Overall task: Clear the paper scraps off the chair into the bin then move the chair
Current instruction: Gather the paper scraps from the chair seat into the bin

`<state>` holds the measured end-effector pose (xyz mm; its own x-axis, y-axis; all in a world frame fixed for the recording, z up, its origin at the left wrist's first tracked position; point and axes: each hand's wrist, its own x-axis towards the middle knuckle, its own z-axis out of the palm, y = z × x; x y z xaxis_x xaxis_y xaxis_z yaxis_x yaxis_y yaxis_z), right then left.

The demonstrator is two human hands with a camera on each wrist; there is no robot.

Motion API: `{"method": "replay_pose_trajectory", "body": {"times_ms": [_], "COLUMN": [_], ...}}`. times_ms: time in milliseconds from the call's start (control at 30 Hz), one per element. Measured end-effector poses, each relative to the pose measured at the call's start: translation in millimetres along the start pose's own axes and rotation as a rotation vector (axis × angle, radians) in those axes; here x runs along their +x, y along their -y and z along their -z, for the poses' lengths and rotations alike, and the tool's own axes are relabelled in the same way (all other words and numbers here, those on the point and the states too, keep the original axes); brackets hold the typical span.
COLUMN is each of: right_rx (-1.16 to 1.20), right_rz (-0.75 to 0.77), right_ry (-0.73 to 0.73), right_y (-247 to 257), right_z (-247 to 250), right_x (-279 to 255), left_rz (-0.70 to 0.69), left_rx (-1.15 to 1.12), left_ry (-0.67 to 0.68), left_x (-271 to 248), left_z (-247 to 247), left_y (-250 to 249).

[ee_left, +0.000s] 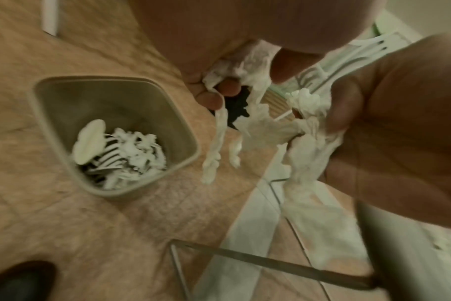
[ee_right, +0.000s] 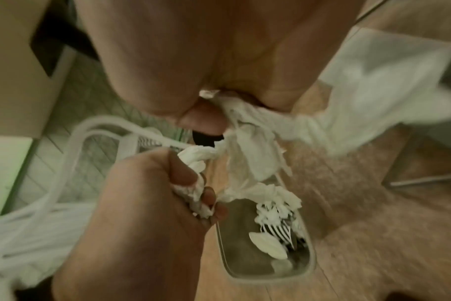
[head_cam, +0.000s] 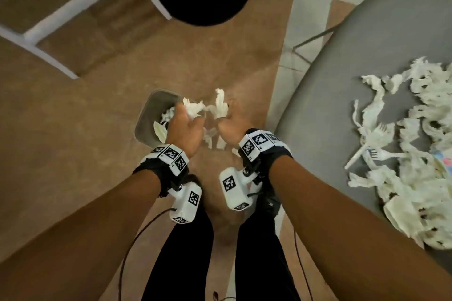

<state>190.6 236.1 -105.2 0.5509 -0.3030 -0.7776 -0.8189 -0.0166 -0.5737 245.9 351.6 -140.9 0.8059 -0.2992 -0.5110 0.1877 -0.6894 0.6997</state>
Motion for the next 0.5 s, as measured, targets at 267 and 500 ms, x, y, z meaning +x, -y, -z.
{"method": "replay_pose_trajectory", "body": {"times_ms": [267,500], "right_rx": [-0.225,-0.424], "right_rz": [0.006,-0.063], "right_ry": [0.027,0.130], "right_y": [3,-17], "right_z": [-113,-122], "right_x": [81,95], "left_rz": [0.117,0.232], "left_rx": [0.167,0.150], "left_ry": [0.052,0.202], "left_x": [72,78], "left_z": [35,45], "left_y": [135,147]}}
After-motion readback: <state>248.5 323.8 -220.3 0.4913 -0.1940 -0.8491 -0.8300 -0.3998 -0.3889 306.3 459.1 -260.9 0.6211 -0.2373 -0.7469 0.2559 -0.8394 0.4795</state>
